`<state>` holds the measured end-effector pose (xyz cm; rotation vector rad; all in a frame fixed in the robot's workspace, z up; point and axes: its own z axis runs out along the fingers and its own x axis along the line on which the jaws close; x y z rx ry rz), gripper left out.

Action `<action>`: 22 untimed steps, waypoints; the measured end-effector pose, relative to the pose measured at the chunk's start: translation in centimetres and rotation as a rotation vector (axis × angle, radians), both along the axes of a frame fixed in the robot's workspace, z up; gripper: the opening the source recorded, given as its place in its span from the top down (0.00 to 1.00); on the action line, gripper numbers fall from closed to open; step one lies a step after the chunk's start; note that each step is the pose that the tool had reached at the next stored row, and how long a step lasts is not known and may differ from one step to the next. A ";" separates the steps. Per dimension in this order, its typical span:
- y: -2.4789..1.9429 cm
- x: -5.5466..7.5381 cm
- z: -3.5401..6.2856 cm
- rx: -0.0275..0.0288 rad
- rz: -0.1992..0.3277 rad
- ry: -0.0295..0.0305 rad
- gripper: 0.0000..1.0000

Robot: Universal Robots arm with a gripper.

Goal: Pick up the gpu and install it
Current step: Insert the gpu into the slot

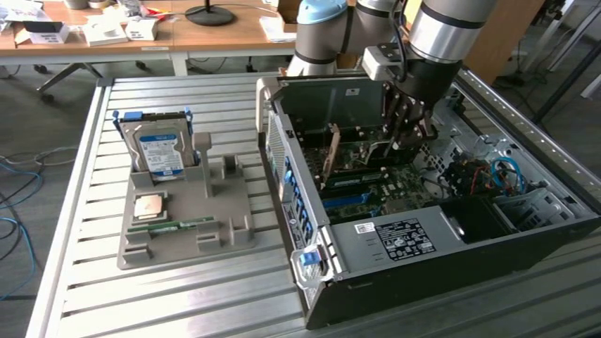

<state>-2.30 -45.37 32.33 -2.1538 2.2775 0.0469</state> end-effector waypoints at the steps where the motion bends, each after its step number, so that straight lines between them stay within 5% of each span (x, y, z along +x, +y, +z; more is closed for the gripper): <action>1: 0.00 0.0 0.00 0.0000 0.000 0.0000 0.73; 22: 0.14 0.0 -0.56 0.0002 0.000 -0.0001 0.73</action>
